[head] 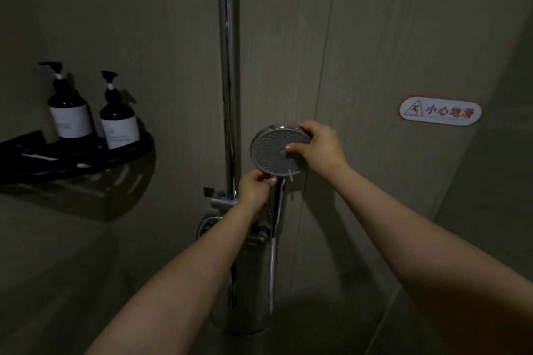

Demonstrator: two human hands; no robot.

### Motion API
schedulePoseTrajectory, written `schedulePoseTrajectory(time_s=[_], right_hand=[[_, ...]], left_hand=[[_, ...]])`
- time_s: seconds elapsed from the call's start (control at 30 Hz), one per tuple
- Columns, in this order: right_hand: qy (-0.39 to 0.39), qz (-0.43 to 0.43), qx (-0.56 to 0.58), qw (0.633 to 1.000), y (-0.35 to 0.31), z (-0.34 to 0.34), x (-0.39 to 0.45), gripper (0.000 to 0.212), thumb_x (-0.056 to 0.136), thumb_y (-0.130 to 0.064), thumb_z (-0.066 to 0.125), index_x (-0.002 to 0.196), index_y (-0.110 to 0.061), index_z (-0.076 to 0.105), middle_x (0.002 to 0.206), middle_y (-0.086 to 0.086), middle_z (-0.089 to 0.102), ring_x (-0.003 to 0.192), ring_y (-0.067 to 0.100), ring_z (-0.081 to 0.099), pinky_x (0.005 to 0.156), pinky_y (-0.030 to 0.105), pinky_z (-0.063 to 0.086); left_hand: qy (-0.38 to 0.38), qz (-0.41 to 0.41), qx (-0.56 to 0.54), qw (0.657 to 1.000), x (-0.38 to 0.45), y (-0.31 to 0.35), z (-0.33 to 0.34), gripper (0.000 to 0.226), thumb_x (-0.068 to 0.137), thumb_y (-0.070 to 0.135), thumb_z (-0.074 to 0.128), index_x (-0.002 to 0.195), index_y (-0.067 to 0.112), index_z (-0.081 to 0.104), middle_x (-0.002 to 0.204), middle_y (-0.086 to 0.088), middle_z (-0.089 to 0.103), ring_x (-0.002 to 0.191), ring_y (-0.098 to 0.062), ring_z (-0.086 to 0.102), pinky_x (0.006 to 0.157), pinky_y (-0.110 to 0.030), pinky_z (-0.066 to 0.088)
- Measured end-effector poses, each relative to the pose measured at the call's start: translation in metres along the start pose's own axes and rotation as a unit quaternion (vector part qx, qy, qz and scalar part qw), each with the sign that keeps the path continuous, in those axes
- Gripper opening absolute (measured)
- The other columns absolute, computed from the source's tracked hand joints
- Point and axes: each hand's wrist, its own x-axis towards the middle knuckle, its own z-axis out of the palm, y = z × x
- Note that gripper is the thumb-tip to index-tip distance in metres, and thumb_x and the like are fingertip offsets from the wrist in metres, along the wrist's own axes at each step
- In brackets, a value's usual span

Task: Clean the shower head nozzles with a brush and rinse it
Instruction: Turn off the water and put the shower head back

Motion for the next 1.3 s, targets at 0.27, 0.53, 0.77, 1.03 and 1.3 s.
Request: schedulePoseTrajectory(time_s=[0.27,0.53,0.77,1.03,1.3], right_hand=[[0.023,0.004,0.001,1.000,-0.014,0.010,0.024,0.030,0.070,-0.008,0.076,0.098,-0.002,0.068,0.090,0.007,0.066,0.083,0.012,0.056,0.069,0.018,0.037],[0.027,-0.024,-0.016,0.999,-0.032,0.022,0.041,0.026,0.070,-0.009,0.075,0.095,-0.002,0.069,0.092,0.012,0.069,0.082,0.013,0.057,0.075,0.028,0.045],[0.070,-0.027,0.025,0.997,-0.039,0.013,0.049,0.028,0.069,-0.005,0.075,0.096,-0.001,0.070,0.085,0.004,0.065,0.082,0.011,0.057,0.068,0.020,0.039],[0.095,-0.040,0.064,0.993,-0.044,-0.003,0.058,0.024,0.071,-0.003,0.074,0.094,0.001,0.070,0.082,0.005,0.064,0.079,0.011,0.057,0.058,0.005,0.038],[0.083,-0.051,0.072,0.993,-0.046,0.008,0.059,0.024,0.071,-0.005,0.074,0.095,-0.002,0.070,0.083,-0.001,0.062,0.077,0.008,0.058,0.062,0.007,0.042]], left_hand=[[-0.133,0.008,0.041,0.990,0.021,0.003,-0.020,0.024,0.081,-0.006,0.062,0.103,0.002,0.057,0.075,0.001,0.055,0.072,-0.008,0.053,0.052,0.001,0.041],[-0.134,0.061,0.090,0.985,0.040,-0.002,-0.022,0.024,0.088,-0.008,0.049,0.110,0.000,0.052,0.103,-0.007,0.052,0.100,-0.015,0.048,0.061,0.005,0.037],[-0.116,0.131,0.098,0.980,0.049,0.006,-0.016,0.035,0.092,-0.008,0.041,0.127,-0.006,0.044,0.113,0.000,0.044,0.111,-0.012,0.040,0.071,-0.003,0.031],[-0.163,0.073,0.040,0.983,0.054,0.015,-0.027,0.025,0.090,0.000,0.051,0.115,0.004,0.053,0.110,-0.010,0.057,0.109,-0.019,0.050,0.084,-0.015,0.041],[-0.161,0.085,0.211,0.960,0.042,0.010,-0.032,0.046,0.086,0.001,0.060,0.130,0.000,0.047,0.130,-0.015,0.057,0.117,-0.023,0.054,0.089,-0.016,0.037]])
